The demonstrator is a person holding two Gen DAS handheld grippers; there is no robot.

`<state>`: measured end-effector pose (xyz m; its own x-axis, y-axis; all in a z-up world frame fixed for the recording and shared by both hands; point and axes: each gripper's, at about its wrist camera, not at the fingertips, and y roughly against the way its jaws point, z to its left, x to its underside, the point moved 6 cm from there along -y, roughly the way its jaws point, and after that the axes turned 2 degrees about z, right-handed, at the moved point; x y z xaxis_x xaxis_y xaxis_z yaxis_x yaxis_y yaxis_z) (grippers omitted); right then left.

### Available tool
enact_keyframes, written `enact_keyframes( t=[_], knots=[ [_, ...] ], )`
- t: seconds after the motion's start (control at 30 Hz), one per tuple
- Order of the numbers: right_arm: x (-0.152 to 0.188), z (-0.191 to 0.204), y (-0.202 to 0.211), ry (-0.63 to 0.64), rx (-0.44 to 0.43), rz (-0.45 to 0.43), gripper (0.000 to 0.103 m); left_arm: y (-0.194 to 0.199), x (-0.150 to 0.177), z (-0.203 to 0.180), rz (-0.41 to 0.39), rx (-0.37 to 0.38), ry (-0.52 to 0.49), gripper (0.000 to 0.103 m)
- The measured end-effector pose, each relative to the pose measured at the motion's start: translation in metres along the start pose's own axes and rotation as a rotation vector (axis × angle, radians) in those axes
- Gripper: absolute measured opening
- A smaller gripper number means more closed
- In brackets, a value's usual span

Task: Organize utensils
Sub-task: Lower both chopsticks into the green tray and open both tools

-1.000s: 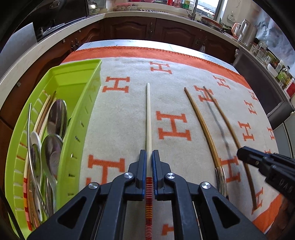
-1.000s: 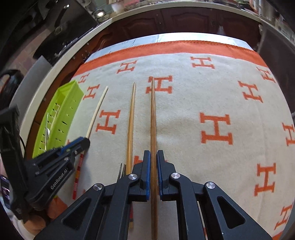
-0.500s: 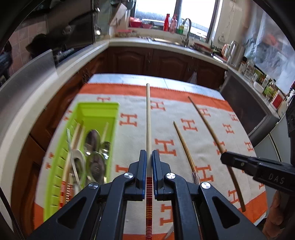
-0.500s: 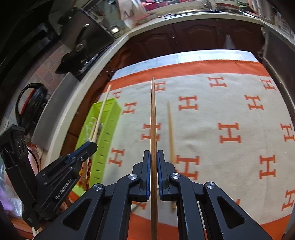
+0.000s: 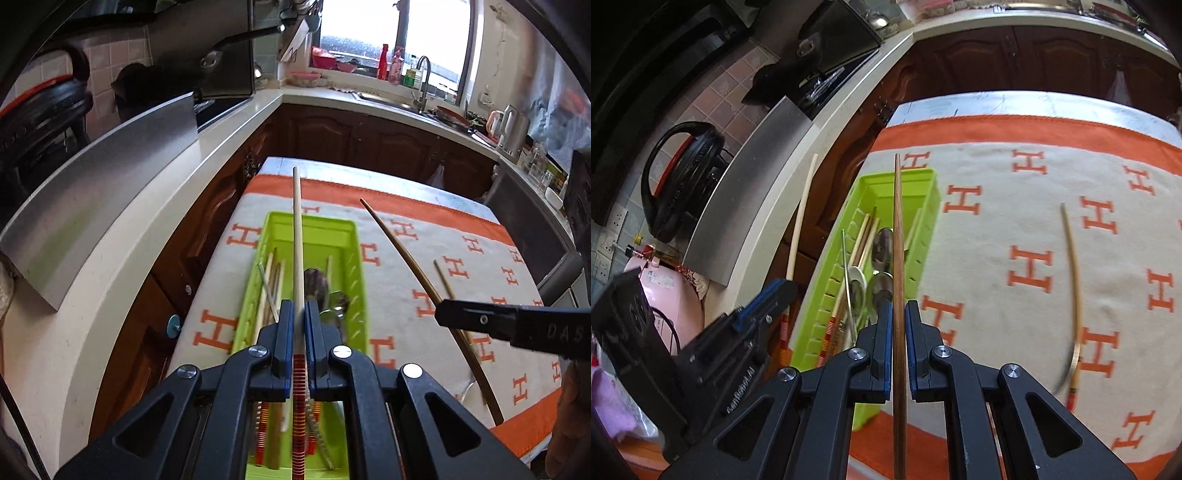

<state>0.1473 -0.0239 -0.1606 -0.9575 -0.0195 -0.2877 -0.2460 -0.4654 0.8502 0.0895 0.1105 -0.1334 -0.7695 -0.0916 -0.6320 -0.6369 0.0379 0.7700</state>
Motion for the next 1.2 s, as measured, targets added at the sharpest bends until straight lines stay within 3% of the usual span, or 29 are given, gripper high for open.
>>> enact_keyframes(
  t=[0.3,0.37,0.5,0.6,0.73,1.2],
  knots=[
    [-0.012,0.023,-0.065,-0.073,-0.033,0.084,0.007,-0.03,0.016,0.025,0.06,0.027,0.025,0.004],
    [-0.01,0.031,-0.077,-0.06,-0.038,0.111,0.007,-0.032,0.017,0.03,0.065,0.026,0.039,0.008],
    [-0.003,0.042,-0.099,-0.046,-0.046,0.164,0.008,-0.033,0.02,0.042,0.073,0.029,0.083,0.036],
    [0.001,0.045,-0.106,-0.023,-0.02,0.161,0.008,-0.029,0.022,0.049,0.071,0.008,0.099,0.046],
    [0.006,0.043,-0.104,-0.011,-0.01,0.157,0.009,-0.025,0.024,0.057,0.082,0.004,0.133,0.061],
    [0.016,0.02,-0.052,0.053,0.108,0.048,0.015,-0.011,0.025,0.044,0.077,-0.029,0.104,0.072]
  ],
)
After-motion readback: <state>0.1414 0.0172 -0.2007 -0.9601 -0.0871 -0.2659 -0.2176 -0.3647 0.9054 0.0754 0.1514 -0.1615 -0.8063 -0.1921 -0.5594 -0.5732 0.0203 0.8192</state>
